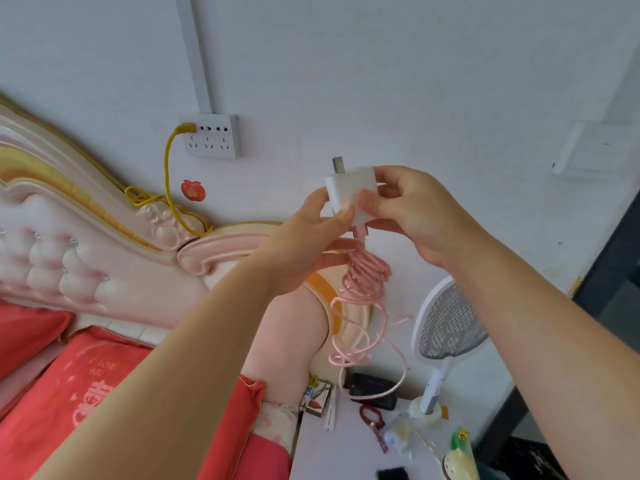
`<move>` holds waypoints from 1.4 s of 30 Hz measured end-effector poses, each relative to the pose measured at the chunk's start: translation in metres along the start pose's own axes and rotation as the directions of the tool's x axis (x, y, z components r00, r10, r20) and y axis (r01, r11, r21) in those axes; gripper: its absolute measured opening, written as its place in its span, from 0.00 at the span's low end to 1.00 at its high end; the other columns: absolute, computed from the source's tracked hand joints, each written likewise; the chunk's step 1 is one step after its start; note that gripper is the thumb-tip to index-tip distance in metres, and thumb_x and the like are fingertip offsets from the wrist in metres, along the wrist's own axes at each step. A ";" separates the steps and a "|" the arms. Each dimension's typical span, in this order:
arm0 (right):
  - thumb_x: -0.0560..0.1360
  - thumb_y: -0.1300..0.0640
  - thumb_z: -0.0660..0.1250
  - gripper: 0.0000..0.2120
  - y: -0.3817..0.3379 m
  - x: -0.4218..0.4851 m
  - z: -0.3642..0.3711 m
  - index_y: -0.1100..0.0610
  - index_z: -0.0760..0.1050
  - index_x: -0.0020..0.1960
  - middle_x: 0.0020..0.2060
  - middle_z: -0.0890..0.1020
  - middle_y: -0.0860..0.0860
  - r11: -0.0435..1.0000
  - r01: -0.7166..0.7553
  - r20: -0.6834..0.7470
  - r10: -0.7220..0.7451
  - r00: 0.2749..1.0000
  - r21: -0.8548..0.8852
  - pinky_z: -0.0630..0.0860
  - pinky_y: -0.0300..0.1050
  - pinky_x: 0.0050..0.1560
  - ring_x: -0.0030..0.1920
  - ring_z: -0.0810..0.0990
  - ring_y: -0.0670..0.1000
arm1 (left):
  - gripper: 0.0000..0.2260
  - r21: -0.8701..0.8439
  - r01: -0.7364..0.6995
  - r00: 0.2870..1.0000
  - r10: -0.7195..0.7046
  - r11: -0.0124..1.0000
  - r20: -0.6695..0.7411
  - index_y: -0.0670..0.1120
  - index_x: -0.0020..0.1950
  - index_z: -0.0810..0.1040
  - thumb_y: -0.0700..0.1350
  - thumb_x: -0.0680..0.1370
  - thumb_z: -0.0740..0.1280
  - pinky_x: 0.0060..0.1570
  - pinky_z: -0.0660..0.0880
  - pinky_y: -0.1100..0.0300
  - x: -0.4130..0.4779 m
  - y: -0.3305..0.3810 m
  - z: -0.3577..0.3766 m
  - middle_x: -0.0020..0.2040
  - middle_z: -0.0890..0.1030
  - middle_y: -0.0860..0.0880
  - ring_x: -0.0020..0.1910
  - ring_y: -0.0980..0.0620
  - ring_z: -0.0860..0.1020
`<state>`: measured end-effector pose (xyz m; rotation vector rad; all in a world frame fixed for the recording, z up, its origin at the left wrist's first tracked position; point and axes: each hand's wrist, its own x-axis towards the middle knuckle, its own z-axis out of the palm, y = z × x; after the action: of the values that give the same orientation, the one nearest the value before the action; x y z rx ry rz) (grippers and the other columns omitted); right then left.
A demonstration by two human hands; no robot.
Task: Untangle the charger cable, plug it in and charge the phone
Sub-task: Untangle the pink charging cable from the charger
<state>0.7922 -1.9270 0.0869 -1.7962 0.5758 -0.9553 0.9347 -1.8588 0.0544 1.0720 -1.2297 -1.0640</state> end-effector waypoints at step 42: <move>0.73 0.60 0.67 0.12 0.002 0.003 0.001 0.56 0.71 0.56 0.48 0.79 0.54 0.941 0.001 -0.276 0.098 0.956 0.337 0.82 0.49 0.41 0.45 0.82 0.53 | 0.32 0.352 0.030 0.977 0.046 0.936 -0.206 0.53 0.66 0.67 0.40 0.66 0.76 0.44 0.77 0.59 -0.005 -0.032 0.009 0.49 0.80 0.51 0.47 0.52 0.79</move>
<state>0.7949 -1.9287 0.0860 -1.3432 0.5948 -1.2142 0.9244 -1.8601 0.0223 1.4156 -1.2775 -0.7120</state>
